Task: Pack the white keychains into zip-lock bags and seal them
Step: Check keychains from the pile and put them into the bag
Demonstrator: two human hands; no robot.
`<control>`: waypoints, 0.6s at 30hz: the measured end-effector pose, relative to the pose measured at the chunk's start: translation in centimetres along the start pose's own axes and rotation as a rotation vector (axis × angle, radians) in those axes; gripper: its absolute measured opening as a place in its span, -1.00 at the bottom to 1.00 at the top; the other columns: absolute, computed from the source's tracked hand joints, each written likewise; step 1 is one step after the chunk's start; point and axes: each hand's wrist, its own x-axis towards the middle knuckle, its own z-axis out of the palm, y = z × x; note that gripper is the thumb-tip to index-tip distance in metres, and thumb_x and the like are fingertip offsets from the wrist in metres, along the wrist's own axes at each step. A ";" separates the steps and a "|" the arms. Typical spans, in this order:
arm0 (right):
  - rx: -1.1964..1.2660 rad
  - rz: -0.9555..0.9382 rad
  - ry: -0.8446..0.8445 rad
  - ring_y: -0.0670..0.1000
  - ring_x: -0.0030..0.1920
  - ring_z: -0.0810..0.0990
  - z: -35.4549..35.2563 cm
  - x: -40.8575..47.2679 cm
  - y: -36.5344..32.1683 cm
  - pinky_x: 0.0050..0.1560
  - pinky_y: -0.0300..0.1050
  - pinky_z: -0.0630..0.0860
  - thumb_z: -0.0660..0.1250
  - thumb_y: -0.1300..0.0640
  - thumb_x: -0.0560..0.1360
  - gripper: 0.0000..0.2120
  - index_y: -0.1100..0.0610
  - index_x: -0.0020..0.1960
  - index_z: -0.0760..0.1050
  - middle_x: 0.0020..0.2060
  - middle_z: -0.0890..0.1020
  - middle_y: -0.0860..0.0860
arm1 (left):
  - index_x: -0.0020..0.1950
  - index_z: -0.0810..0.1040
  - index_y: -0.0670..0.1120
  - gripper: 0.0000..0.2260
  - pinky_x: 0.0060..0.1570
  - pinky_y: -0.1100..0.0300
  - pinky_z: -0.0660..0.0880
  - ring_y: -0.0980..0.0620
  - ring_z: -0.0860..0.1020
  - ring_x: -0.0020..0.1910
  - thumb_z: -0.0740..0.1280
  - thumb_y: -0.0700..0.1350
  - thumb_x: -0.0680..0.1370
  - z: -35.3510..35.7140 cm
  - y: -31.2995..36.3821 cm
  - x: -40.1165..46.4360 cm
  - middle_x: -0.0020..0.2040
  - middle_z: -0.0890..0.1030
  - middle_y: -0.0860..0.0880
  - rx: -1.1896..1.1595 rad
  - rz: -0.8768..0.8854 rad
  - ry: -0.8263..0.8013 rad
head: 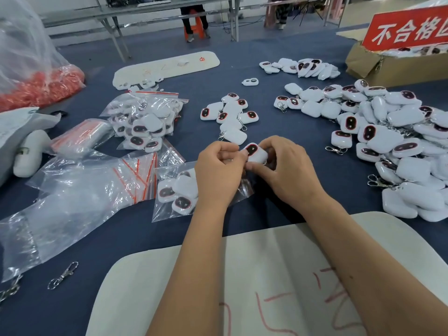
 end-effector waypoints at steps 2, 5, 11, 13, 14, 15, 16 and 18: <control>0.078 -0.044 0.013 -0.04 -0.21 0.56 0.1 -0.2 -0.3 -0.15 -0.09 0.46 0.52 -0.01 0.54 -0.75 0.10 0.04 0.52 -0.22 0.63 -0.09 | -0.01 0.68 -0.09 -0.88 -0.05 0.01 0.67 0.01 0.72 -0.19 0.53 -0.09 0.53 -0.2 0.1 -0.1 -0.20 0.74 -0.05 -0.061 -0.012 -0.045; 0.247 -0.037 -0.041 -0.08 -0.33 0.63 -0.1 -0.2 -0.4 -0.24 -0.19 0.50 0.47 0.14 0.58 -0.87 0.10 -0.01 0.52 -0.31 0.70 -0.06 | 0.03 0.69 -0.13 -0.87 -0.17 0.12 0.65 -0.02 0.72 -0.21 0.55 -0.15 0.52 -0.5 0.3 -0.2 -0.17 0.74 -0.10 -0.192 -0.029 -0.101; 0.619 0.015 -0.211 0.08 -0.37 0.66 -0.6 -0.1 -0.3 -0.27 -0.23 0.53 0.29 0.19 0.71 -0.83 0.20 0.01 0.62 -0.18 0.77 0.07 | 0.06 0.72 -0.17 -0.89 -0.14 0.16 0.60 0.03 0.64 -0.26 0.51 -0.21 0.54 -0.9 0.5 -0.1 -0.16 0.73 -0.12 -0.378 -0.046 -0.201; 0.668 0.040 -0.242 0.13 -0.35 0.65 -0.7 -0.1 -0.4 -0.28 -0.17 0.52 0.21 0.18 0.74 -0.75 0.23 0.03 0.63 -0.16 0.76 0.11 | 0.08 0.73 -0.14 -0.88 -0.13 0.17 0.58 0.06 0.63 -0.26 0.51 -0.20 0.55 -1.1 0.3 0.1 -0.13 0.74 -0.10 -0.350 -0.030 -0.225; 0.668 0.051 -0.246 0.14 -0.34 0.65 -0.7 -0.1 -0.4 -0.29 -0.15 0.51 0.19 0.17 0.75 -0.73 0.22 0.05 0.63 -0.15 0.76 0.11 | 0.09 0.73 -0.14 -0.87 -0.10 0.17 0.59 0.05 0.66 -0.21 0.51 -0.20 0.55 -1.2 0.2 0.1 -0.09 0.75 -0.10 -0.335 -0.015 -0.234; 0.665 0.060 -0.247 0.14 -0.34 0.65 -0.7 -0.1 -0.5 -0.29 -0.14 0.51 0.17 0.17 0.75 -0.73 0.21 0.06 0.63 -0.15 0.77 0.10 | 0.10 0.73 -0.14 -0.86 -0.06 0.16 0.60 0.01 0.69 -0.13 0.51 -0.22 0.54 -1.2 0.1 0.2 -0.06 0.76 -0.10 -0.324 0.001 -0.237; 0.663 0.065 -0.248 0.13 -0.34 0.65 -0.7 -0.1 -0.5 -0.28 -0.14 0.50 0.17 0.17 0.76 -0.73 0.20 0.07 0.63 -0.15 0.77 0.10 | 0.10 0.73 -0.14 -0.85 -0.03 0.15 0.61 -0.02 0.71 -0.07 0.51 -0.23 0.54 -1.2 0.1 0.2 -0.04 0.76 -0.10 -0.317 0.018 -0.232; 0.662 0.068 -0.256 0.13 -0.34 0.65 -0.7 -0.1 -0.5 -0.26 -0.10 0.50 0.17 0.18 0.75 -0.73 0.21 0.09 0.63 -0.14 0.77 0.09 | 0.09 0.74 -0.14 -0.86 -0.01 0.15 0.63 -0.04 0.73 -0.02 0.51 -0.25 0.53 -1.2 0.1 0.2 -0.03 0.76 -0.09 -0.305 0.050 -0.217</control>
